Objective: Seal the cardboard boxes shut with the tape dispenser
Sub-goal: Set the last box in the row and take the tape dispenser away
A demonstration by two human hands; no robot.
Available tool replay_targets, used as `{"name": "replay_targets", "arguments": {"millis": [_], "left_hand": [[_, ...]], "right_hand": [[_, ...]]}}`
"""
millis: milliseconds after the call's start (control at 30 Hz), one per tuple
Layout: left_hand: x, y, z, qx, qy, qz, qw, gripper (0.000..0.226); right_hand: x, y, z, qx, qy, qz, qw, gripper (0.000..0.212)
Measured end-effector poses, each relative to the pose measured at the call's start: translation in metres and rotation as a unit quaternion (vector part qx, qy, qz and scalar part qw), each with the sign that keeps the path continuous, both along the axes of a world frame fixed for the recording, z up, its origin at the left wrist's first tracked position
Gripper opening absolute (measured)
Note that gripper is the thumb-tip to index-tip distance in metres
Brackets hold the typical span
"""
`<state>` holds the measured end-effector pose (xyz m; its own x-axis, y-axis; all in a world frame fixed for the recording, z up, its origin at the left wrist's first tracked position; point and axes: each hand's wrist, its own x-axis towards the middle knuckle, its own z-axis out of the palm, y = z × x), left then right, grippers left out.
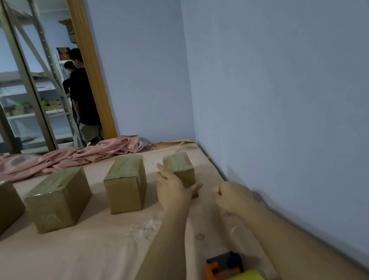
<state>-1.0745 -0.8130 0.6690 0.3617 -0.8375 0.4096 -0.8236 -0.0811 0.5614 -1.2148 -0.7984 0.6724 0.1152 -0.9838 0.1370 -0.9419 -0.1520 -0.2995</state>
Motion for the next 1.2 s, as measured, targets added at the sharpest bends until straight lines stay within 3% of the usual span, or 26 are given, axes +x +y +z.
{"name": "replay_targets", "arguments": {"millis": [67, 333, 467, 633, 733, 833, 933, 1000, 1100, 1200], "left_hand": [[0.003, 0.016, 0.025, 0.005, -0.029, -0.006, 1.000, 0.121], [-0.010, 0.110, 0.129, 0.060, 0.008, -0.043, 0.997, 0.079], [-0.021, 0.160, 0.150, 0.077, 0.027, -0.073, 0.994, 0.067], [-0.030, 0.224, 0.132, 0.101, -0.020, -0.122, 0.987, 0.041], [-0.025, 0.252, 0.105, 0.157, -0.032, -0.129, 0.978, 0.037], [-0.014, 0.270, 0.091, 0.212, -0.011, -0.146, 0.966, 0.013], [0.000, 0.279, 0.086, 0.248, 0.008, -0.146, 0.958, 0.024], [0.007, 0.282, 0.084, 0.259, 0.018, -0.142, 0.955, 0.029], [0.016, 0.284, 0.076, 0.299, 0.025, -0.143, 0.943, 0.021], [0.023, 0.281, 0.061, 0.342, 0.027, -0.144, 0.928, 0.019]], "right_hand": [[-0.003, 0.016, 0.022, -0.002, 0.000, -0.004, 1.000, 0.026], [-0.011, 0.113, 0.133, -0.065, 0.001, -0.017, 0.998, 0.015], [-0.021, 0.172, 0.161, -0.100, -0.038, -0.026, 0.994, 0.028], [-0.032, 0.240, 0.126, -0.009, -0.064, -0.044, 0.997, 0.019], [-0.033, 0.268, 0.098, 0.064, -0.063, -0.053, 0.995, 0.037], [-0.032, 0.283, 0.080, 0.098, -0.080, -0.058, 0.990, 0.045], [-0.029, 0.287, 0.069, 0.117, -0.131, -0.063, 0.982, 0.051], [-0.025, 0.283, 0.065, 0.125, -0.207, -0.072, 0.968, 0.056], [-0.021, 0.276, 0.054, 0.149, -0.361, -0.123, 0.912, 0.060], [-0.024, 0.270, 0.034, 0.193, -0.419, -0.184, 0.868, 0.071]]}}
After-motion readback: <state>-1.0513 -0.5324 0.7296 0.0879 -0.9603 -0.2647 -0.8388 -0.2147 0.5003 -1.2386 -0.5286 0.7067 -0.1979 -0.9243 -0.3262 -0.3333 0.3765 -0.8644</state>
